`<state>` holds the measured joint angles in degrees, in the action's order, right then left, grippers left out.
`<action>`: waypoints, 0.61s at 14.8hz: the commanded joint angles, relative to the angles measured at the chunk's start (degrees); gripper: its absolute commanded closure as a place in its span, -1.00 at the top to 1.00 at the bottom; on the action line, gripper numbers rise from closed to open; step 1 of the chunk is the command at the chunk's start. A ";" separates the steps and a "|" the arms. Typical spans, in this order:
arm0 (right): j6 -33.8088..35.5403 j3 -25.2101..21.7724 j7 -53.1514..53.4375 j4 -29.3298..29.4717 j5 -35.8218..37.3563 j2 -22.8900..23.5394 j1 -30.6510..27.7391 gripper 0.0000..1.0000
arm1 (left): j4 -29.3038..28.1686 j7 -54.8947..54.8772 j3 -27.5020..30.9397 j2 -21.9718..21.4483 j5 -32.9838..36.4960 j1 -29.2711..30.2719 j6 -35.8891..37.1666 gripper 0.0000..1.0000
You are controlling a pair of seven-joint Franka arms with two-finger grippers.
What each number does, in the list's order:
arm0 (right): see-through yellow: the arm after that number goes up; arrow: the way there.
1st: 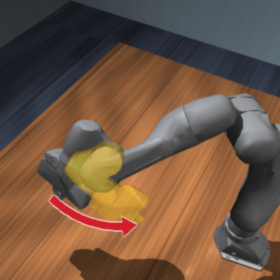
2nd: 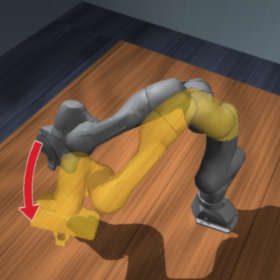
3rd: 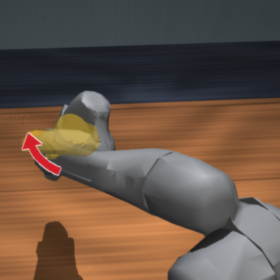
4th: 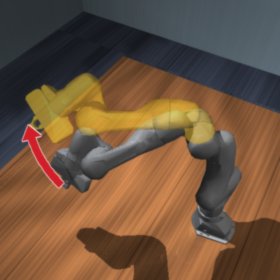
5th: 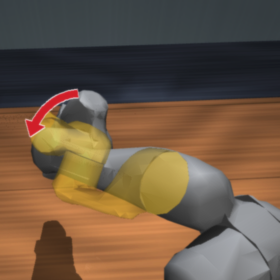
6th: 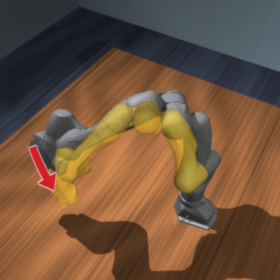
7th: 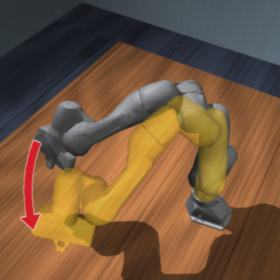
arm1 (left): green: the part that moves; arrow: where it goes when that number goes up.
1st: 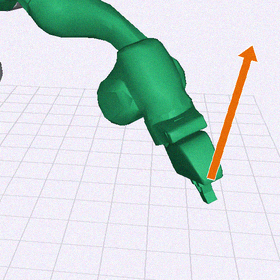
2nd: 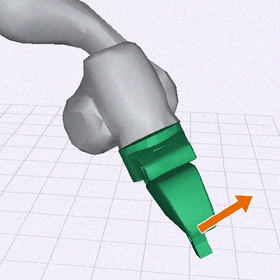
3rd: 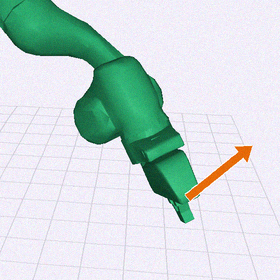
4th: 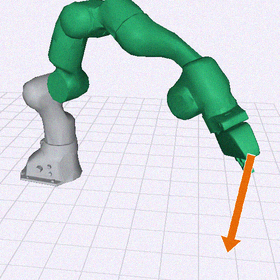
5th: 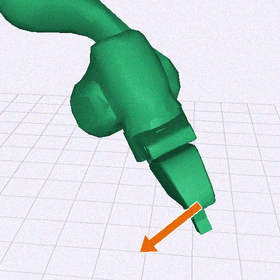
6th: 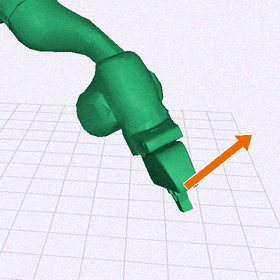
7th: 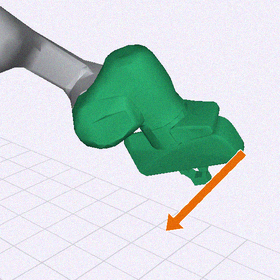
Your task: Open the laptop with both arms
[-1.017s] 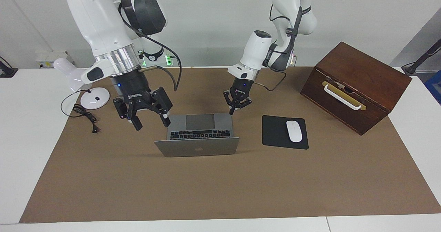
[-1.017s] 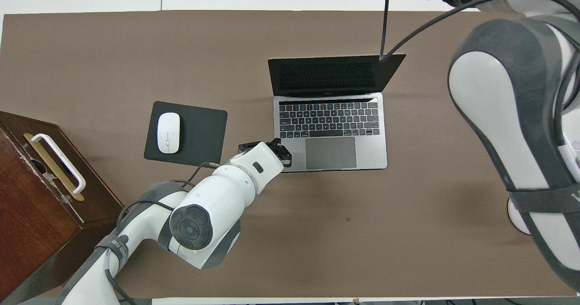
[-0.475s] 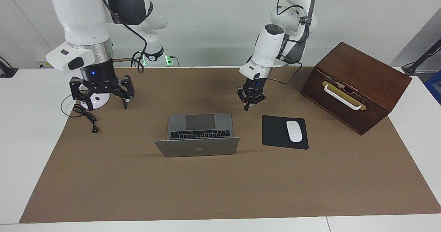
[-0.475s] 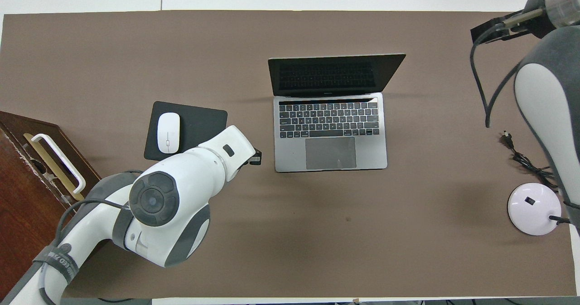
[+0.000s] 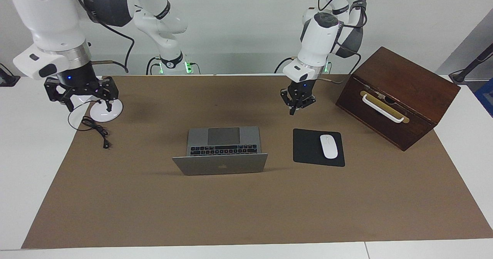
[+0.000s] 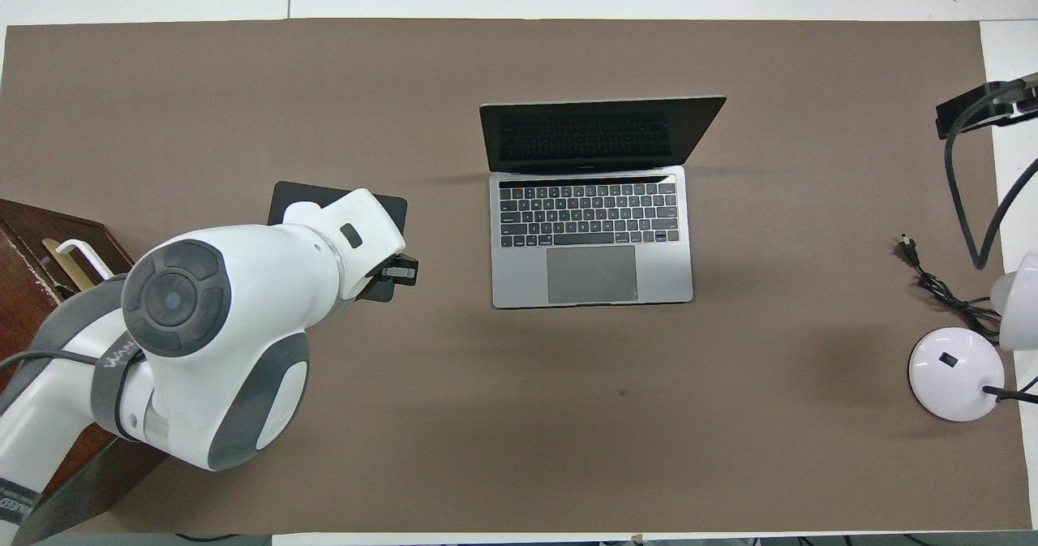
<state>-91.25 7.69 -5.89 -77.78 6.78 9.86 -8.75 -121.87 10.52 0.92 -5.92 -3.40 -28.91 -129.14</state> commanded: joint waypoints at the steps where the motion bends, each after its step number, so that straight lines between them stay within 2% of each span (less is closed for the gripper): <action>1: -6.90 0.75 3.17 -16.49 -5.19 -10.89 -3.47 1.00 | 0.94 -4.45 -0.39 -2.25 0.50 3.84 5.55 -1.00; 5: -9.03 0.75 3.78 -22.58 -6.33 -15.04 -3.38 1.00 | 1.81 -10.24 -0.39 -4.89 0.50 8.95 10.65 -1.00; 7: -10.87 0.75 4.31 -25.40 -11.05 -17.50 -3.03 1.00 | 3.21 -11.66 -0.39 -5.24 0.50 11.15 13.11 -1.00; 9: -11.41 1.01 6.41 -25.76 -14.24 -18.21 -2.24 1.00 | 4.01 -11.75 -0.39 -5.51 0.50 12.91 14.35 0.13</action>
<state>-100.52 8.24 -1.82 -100.05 -4.39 -5.46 -11.21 -119.26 -0.31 1.09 -10.93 -3.36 -17.89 -117.42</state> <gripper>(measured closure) 0.000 0.925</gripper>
